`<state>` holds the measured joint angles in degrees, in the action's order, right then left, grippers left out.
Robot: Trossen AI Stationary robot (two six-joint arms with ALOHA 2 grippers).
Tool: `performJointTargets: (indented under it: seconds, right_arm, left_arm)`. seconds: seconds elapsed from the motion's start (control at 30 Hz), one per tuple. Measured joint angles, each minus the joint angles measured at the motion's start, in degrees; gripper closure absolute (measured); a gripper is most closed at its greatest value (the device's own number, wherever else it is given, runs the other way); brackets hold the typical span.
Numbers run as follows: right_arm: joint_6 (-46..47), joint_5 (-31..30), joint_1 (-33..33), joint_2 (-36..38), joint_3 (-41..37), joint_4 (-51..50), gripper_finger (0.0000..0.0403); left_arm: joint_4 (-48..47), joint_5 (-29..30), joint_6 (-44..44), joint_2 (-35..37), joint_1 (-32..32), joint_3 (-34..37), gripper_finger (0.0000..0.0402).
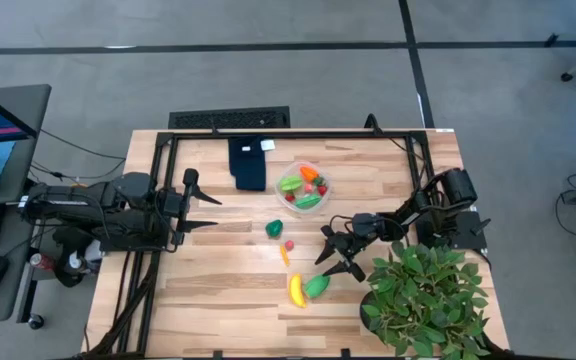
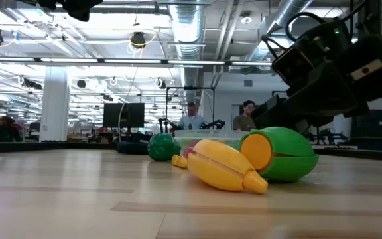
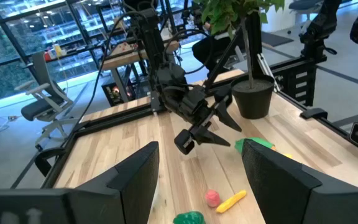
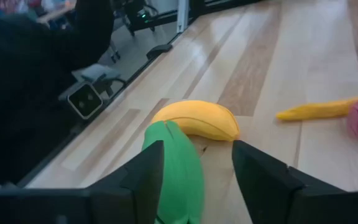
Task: Pick and placing Produce into tupperware
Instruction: Put the green corn into the transparent container
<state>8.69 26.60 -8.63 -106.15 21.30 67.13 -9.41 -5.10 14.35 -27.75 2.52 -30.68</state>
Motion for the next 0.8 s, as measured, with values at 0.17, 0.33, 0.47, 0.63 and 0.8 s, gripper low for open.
performJointTargets:
  seconds: [0.17, 0.33, 0.47, 0.63, 0.8]
  right_arm:
    - [-4.17, -1.39, -0.71, -0.02, 0.0, 0.0, 0.0176]
    - [-4.22, -1.34, -1.06, -0.02, 0.0, 0.0, 0.0159]
    - [-4.33, -1.2, -2.09, -0.02, 0.02, 0.0, 0.0155]
    - [-4.67, -1.39, -3.33, -0.02, 0.03, -0.02, 0.0147]
    - [-5.53, -4.11, -4.06, -0.02, 1.79, -5.28, 0.0135]
  left_arm:
    - [-0.02, 1.63, -1.35, 0.0, 0.0, 0.0, 0.0178]
    - [-0.05, 2.29, -2.72, 0.0, 0.0, 0.0, 0.0178]
    - [-0.07, 3.2, -3.15, 0.0, 0.0, 0.0, 0.0178]
    - [-0.09, 4.35, -3.64, 0.0, 0.0, 0.0, 0.0178]
    - [-0.09, 4.33, -3.89, 0.0, 0.0, 0.0, 0.0178]
